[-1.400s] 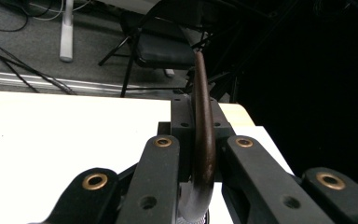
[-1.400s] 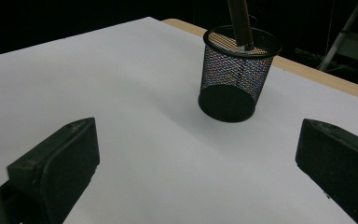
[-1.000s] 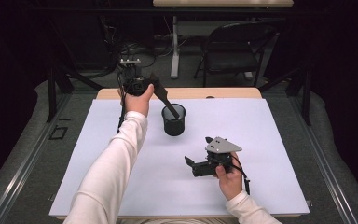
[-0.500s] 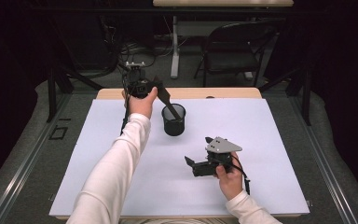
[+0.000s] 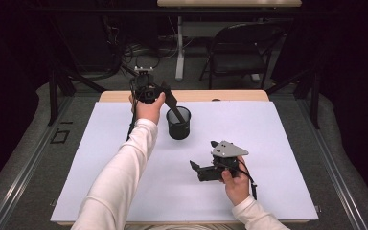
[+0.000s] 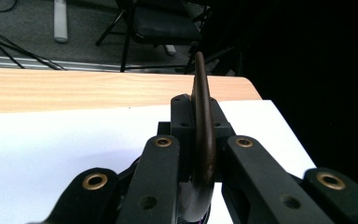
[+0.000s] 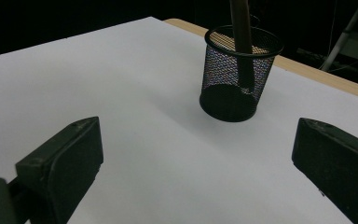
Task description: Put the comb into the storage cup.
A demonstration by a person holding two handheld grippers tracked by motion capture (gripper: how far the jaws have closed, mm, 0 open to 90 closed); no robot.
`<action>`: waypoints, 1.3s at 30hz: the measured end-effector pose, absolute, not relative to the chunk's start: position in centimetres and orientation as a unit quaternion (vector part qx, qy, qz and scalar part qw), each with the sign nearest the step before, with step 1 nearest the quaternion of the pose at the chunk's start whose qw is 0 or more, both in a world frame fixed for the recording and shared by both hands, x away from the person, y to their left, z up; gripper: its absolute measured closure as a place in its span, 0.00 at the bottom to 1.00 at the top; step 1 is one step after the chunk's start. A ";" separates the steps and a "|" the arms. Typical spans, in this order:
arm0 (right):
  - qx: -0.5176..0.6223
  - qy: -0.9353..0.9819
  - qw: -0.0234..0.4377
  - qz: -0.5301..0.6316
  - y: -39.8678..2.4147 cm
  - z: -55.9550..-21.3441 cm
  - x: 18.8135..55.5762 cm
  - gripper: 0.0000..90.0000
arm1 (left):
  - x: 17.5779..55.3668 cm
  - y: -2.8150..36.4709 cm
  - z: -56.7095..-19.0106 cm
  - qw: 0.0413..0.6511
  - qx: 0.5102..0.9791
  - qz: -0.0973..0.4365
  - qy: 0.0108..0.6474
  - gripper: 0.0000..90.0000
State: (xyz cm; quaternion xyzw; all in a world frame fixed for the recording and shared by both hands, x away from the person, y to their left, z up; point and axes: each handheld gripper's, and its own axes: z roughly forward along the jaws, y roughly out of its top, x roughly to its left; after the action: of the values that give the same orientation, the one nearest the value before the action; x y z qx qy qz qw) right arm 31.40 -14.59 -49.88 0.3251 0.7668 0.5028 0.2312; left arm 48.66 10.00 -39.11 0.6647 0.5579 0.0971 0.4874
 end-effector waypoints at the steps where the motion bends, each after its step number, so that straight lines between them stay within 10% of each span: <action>1: 0.325 0.767 0.231 0.502 -14.6 -49.9 31.4 0.02 | 48.7 9.9 -39.2 0.486 0.665 0.098 0.558 0.96; 39: 0.322 0.771 0.229 0.500 -14.5 -50.0 31.4 0.04 | 49.3 10.6 -41.9 0.482 0.651 0.074 0.582 0.96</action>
State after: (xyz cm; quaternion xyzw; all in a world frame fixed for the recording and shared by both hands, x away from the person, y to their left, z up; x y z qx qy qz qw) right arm 31.38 -14.52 -49.97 0.3218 0.7709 0.4997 0.2293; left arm 49.34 10.56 -41.92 0.6509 0.5822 0.0739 0.4815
